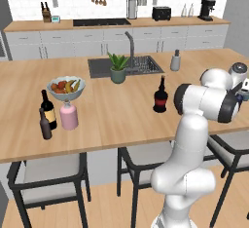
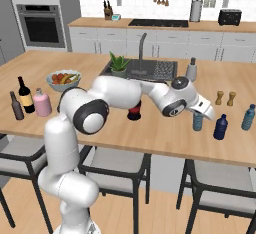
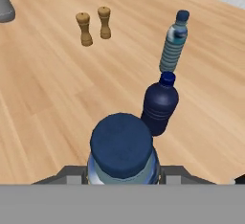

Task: Move the plastic bottles in the middle to the plastics group, and the glass bottles in the middle to the glass group.

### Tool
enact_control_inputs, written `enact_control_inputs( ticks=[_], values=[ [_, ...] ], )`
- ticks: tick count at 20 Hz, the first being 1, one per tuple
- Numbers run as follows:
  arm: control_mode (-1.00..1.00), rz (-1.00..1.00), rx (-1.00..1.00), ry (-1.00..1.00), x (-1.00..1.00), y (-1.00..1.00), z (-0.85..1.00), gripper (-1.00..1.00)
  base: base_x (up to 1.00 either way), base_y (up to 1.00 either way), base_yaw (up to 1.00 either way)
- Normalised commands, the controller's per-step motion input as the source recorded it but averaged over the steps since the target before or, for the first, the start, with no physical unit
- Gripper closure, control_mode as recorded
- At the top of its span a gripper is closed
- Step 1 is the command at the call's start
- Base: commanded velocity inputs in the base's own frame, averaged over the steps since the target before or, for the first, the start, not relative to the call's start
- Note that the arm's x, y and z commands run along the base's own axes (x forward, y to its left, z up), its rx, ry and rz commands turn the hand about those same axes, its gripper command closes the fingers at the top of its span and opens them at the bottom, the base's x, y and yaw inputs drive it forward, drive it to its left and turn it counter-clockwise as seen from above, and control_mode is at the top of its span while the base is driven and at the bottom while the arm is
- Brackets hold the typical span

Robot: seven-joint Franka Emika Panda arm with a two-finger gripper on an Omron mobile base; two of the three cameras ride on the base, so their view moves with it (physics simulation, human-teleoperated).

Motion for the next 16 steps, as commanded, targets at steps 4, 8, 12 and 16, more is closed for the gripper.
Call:
enact_control_inputs(
  ticks=[4, 8, 12, 16],
  values=[
    [-1.0, -0.08, 0.02, 0.0, 0.17, -0.07, 0.0, 1.0, 0.0, 0.0, 0.0],
    [-1.0, -0.06, 0.07, 0.02, 0.13, -0.14, 0.02, 1.0, 0.0, 0.0, 0.0],
    [-1.0, -0.04, 0.06, 0.03, 0.13, -0.17, 0.17, 1.0, 0.0, 0.0, 0.0],
    [-1.0, -0.02, 0.04, 0.0, 0.07, -0.2, 0.01, 1.0, 0.0, 0.0, 0.0]
  ],
)
